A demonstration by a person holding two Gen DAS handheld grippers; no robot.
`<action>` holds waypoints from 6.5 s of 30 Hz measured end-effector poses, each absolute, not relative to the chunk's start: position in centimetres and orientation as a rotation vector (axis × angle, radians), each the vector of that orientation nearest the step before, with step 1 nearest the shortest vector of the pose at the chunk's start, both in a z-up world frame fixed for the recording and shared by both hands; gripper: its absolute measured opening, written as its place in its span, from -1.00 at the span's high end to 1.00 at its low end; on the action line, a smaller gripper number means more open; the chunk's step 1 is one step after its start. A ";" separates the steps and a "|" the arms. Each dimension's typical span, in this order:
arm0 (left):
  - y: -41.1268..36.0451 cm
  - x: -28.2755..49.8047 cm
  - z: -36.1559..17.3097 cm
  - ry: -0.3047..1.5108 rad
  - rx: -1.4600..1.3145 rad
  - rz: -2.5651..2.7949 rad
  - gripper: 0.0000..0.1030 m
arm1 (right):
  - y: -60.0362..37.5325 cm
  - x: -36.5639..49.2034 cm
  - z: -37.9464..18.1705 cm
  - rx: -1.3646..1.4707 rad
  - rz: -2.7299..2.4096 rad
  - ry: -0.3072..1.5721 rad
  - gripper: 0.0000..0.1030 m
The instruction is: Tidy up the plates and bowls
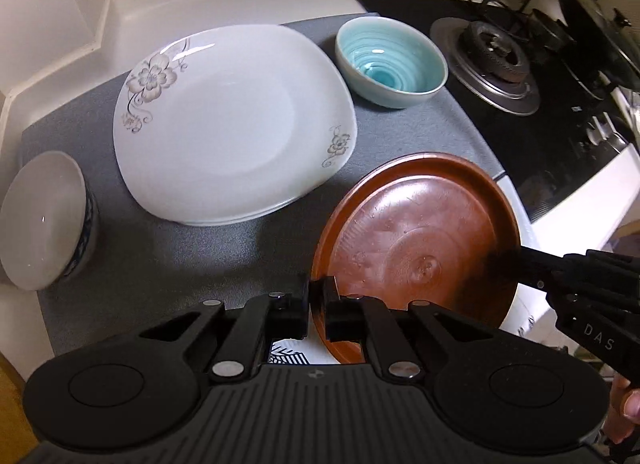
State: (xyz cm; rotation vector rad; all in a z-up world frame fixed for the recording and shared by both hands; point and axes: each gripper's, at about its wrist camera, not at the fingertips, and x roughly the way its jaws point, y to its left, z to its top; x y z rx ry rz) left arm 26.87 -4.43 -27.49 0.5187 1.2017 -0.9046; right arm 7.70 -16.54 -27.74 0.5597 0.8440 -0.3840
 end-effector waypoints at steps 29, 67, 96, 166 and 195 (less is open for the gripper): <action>-3.0 37.3 -16.7 1.085 0.322 -0.701 0.85 | -19.0 17.8 -19.3 0.567 -0.205 0.579 0.84; -10.9 42.9 -30.2 1.323 0.507 -0.409 0.82 | -22.0 27.3 -32.9 0.547 -0.275 0.776 0.84; 10.5 38.9 -17.6 0.873 0.176 -0.417 -0.38 | -15.1 23.2 -25.0 0.516 -0.034 0.600 -0.87; 15.4 42.2 -29.6 1.241 -0.121 -0.484 0.79 | -4.6 32.0 -31.5 0.779 -0.090 0.906 0.54; 0.1 30.5 -20.4 1.153 0.214 -0.426 0.77 | -16.5 17.9 -27.6 0.995 -0.066 0.632 0.68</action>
